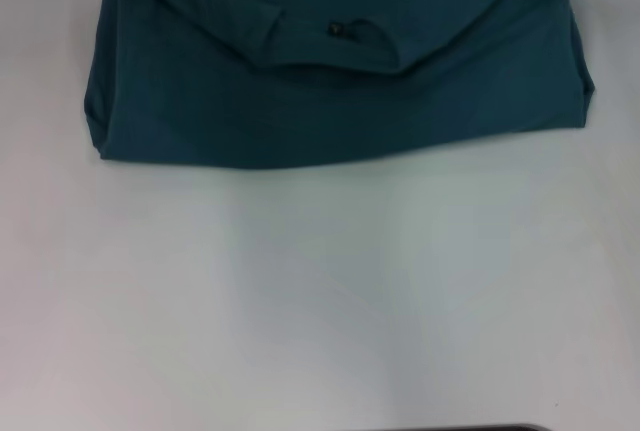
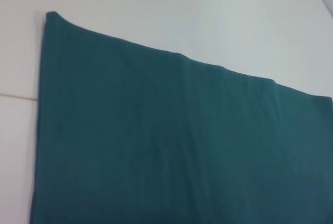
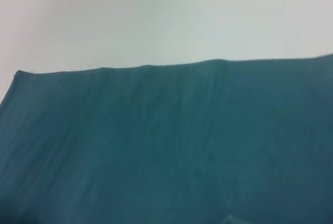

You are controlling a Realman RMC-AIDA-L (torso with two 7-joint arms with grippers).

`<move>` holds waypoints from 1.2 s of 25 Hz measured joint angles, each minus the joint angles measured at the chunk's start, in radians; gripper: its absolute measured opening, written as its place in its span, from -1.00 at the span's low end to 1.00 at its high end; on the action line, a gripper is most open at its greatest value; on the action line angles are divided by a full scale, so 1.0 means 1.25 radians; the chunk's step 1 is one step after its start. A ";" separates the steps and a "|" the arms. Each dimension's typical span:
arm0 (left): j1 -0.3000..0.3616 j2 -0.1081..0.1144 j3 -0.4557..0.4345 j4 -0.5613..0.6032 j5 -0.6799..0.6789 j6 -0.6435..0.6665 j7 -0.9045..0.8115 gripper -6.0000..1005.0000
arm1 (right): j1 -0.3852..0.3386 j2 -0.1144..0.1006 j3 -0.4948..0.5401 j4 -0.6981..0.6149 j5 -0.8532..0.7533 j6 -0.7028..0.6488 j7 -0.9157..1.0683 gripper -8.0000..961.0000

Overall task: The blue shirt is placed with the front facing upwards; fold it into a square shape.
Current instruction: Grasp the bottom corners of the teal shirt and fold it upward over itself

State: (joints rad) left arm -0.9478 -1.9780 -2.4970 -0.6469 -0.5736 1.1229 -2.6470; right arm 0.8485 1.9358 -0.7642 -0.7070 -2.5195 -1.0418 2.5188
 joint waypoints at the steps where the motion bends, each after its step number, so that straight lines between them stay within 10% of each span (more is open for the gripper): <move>1: -0.002 0.000 0.002 0.002 0.000 -0.006 0.000 -0.90 | 0.004 0.003 -0.015 0.003 -0.001 0.022 0.000 -0.92; 30: -0.016 -0.009 0.016 0.037 0.000 -0.112 0.033 -0.91 | 0.005 0.034 -0.063 0.029 -0.053 0.134 0.002 -0.92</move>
State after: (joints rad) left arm -0.9673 -1.9895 -2.4775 -0.6006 -0.5737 0.9833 -2.6064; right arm 0.8544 1.9784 -0.8435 -0.6702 -2.5853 -0.8747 2.5216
